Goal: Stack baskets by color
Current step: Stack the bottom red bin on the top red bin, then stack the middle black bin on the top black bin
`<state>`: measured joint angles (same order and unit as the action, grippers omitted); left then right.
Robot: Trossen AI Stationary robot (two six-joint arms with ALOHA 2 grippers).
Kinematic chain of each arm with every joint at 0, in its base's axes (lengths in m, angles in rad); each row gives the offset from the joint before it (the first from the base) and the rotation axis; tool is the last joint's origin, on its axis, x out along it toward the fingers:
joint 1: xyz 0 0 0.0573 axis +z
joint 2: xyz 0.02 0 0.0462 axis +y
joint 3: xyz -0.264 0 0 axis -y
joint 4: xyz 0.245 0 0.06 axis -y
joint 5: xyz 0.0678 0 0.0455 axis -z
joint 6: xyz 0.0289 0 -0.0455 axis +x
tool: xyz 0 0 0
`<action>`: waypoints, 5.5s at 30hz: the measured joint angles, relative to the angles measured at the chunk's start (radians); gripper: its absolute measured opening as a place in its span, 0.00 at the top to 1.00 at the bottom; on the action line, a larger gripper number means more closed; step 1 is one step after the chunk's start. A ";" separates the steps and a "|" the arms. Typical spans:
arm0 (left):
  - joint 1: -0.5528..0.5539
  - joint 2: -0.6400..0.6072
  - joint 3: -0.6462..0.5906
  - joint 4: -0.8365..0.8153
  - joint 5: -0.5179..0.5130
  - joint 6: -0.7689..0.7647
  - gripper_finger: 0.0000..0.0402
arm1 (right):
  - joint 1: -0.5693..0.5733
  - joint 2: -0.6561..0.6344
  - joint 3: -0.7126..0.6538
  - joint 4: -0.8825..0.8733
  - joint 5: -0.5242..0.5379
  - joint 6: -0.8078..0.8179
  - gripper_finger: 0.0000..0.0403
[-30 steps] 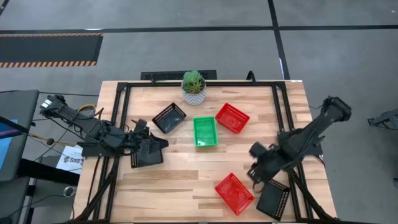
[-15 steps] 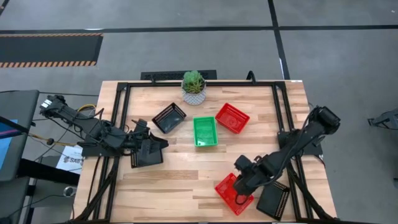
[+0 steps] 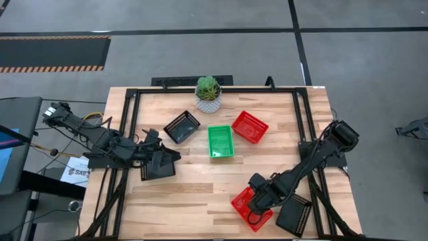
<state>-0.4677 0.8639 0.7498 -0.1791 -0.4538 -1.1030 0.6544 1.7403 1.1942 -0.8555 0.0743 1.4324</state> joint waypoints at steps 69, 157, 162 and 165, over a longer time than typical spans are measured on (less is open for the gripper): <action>0.000 0.000 0.000 -0.033 -0.058 -0.036 0.58 | -0.859 -0.527 -0.047 -0.158 -0.031 -0.938 0.99; 0.043 0.556 0.068 0.006 0.767 0.101 0.82 | -0.764 -0.464 0.313 -0.266 -0.227 -1.112 0.65; 0.055 0.427 0.157 -0.419 0.488 0.139 0.89 | -0.716 -0.463 0.313 -0.267 -0.181 -1.061 0.65; 0.041 0.378 0.173 -0.656 0.287 0.043 0.92 | -0.689 -0.463 0.313 -0.269 -0.176 -1.042 0.65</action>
<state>-0.4263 1.2423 0.9231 -0.8354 -0.1666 -1.0605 -0.0350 1.2770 1.5070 -1.1248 -0.1018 0.3903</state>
